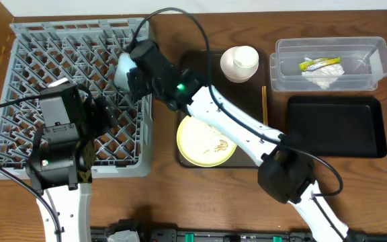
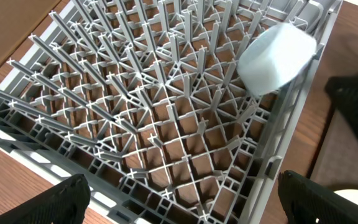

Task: Sort waste into correct bins and load items into the dishwasher
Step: 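Carry the blue bowl to the dish rack and set it in, then move the right gripper to the pink bowl and grasp its rim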

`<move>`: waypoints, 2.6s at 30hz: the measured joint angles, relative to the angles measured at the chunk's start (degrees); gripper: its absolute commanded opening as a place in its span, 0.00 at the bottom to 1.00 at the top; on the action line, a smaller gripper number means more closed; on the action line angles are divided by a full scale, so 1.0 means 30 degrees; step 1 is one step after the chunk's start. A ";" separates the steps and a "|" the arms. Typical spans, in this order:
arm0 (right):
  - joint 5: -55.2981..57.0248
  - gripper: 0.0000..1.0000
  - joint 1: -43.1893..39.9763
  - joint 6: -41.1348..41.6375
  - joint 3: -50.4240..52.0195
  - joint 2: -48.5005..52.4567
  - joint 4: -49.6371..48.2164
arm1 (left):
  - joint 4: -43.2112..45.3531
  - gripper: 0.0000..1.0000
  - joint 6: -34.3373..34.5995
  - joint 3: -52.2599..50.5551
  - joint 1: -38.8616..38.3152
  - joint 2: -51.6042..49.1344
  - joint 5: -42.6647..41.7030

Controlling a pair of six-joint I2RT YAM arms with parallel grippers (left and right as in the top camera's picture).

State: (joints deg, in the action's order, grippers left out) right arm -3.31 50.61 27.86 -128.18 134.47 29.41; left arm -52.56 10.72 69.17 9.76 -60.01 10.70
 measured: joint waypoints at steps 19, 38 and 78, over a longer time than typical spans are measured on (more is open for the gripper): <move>-0.0160 0.99 -0.2127 0.0051 0.0007 -0.0517 0.2229 | 0.0000 0.98 0.0000 0.0000 0.0000 0.0000 0.0000; 0.4255 0.50 -0.7235 -0.0408 0.0823 -0.2098 0.8240 | 0.0000 0.98 0.0000 0.0000 0.0000 0.0000 0.0000; 0.3417 0.01 -0.7089 -0.2004 0.1894 -0.0204 0.7242 | 0.0000 0.98 0.0000 0.0000 0.0000 0.0000 0.0000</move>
State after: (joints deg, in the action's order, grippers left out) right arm 6.94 29.34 21.85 -122.50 133.86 51.13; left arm -52.56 10.72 69.17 9.76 -60.01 10.70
